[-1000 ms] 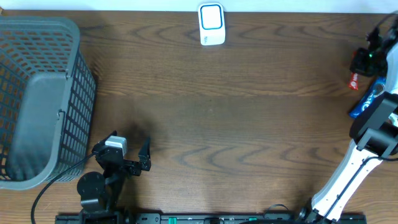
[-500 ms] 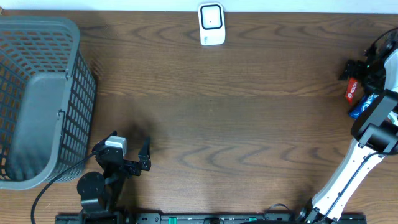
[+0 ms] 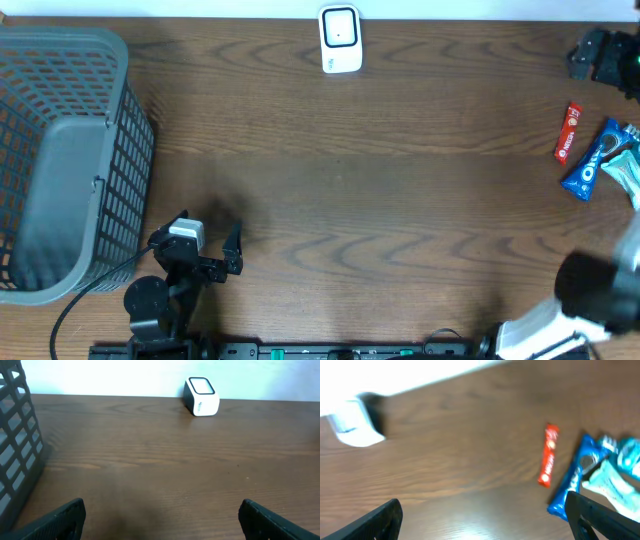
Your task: Scan the item barcode
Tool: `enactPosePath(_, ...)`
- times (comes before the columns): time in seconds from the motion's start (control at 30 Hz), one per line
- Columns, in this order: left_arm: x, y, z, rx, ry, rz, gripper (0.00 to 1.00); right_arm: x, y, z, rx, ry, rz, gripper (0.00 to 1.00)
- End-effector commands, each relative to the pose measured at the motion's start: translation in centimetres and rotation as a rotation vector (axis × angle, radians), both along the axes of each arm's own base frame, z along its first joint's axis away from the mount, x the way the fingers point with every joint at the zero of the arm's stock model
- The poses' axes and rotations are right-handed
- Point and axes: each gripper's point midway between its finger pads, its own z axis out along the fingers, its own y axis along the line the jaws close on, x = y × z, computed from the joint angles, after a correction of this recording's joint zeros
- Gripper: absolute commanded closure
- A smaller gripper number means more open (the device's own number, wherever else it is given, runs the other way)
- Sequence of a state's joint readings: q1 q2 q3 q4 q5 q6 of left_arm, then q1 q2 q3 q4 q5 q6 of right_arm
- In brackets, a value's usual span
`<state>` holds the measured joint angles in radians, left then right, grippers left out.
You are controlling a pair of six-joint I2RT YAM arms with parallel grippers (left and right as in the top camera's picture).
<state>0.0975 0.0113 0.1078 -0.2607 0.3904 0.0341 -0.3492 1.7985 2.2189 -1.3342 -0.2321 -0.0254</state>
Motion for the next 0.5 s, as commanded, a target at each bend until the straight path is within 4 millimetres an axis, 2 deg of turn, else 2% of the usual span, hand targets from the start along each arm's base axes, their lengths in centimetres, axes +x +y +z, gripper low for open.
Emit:
enactPosePath(0.0, 0.0, 0.0, -1.1, 0.009, 0.022, -0.007, 0.02, -2.5, 2.3, 4.7, -0.012, -0.114, 0.029, 0.01)
enactPosePath(0.1, 0.0, 0.0, -1.1, 0.009, 0.022, -0.007, 0.02, -5.1, 3.5, 8.2, -0.044, -0.206, 0.038, 0.01)
enactPosePath(0.23, 0.0, 0.0, -1.1, 0.009, 0.022, -0.007, 0.02, -8.1, 4.4, 11.5, -0.076, -0.298, 0.038, 0.01)
enactPosePath(0.47, 0.0, -0.1, -1.1, 0.009, 0.021, -0.007, 0.02, -12.1, 5.7, 15.0, -0.117, -0.409, 0.039, 0.01)
